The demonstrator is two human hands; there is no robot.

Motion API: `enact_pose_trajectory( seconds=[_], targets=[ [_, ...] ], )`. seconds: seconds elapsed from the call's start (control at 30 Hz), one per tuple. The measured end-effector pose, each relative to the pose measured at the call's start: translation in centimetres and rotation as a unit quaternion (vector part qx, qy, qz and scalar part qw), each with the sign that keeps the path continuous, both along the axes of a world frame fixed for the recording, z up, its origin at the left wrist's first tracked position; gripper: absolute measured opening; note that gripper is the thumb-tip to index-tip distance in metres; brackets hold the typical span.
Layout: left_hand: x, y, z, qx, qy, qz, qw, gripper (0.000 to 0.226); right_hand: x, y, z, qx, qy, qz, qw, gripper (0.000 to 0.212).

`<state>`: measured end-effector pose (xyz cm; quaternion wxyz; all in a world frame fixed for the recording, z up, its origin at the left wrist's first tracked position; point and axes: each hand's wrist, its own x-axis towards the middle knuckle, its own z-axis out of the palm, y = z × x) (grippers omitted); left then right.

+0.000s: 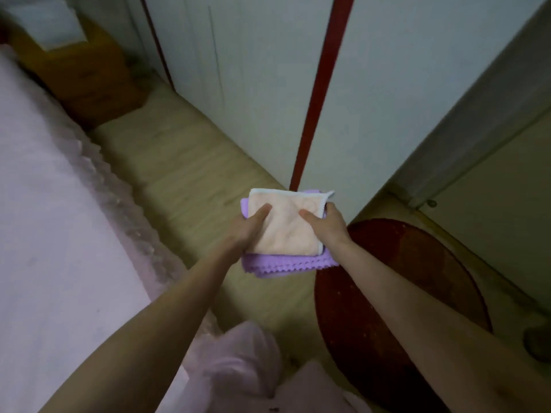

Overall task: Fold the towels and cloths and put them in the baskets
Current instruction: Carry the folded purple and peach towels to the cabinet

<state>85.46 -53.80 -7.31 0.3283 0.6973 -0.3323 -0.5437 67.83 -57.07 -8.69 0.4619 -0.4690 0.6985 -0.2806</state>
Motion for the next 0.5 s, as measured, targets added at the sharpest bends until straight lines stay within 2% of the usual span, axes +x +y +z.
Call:
enact_pose_trajectory(
  seconds=[0.1,0.27,0.33,0.5],
  targets=[
    [4.1,-5.4,0.2,-0.029,-0.009,0.022,0.999,0.042,5.2,-8.5,0.2,-0.008,-0.007,0.084,0.996,0.034],
    [13.1,-17.7,-1.0,-0.041,-0.013,0.089,0.995,0.055,14.8,-23.0,-0.2,-0.006,0.004,0.159,0.987,0.049],
    [15.1,-21.1,-0.8,-0.041,-0.027,0.097,0.994,0.059,16.7,-26.5,0.1,0.000,0.013,0.175,0.984,0.056],
    [23.2,-32.8,1.9,-0.046,-0.064,0.125,0.989,0.051,26.2,-38.7,2.2,0.020,-0.012,0.189,0.982,0.075]
  ],
)
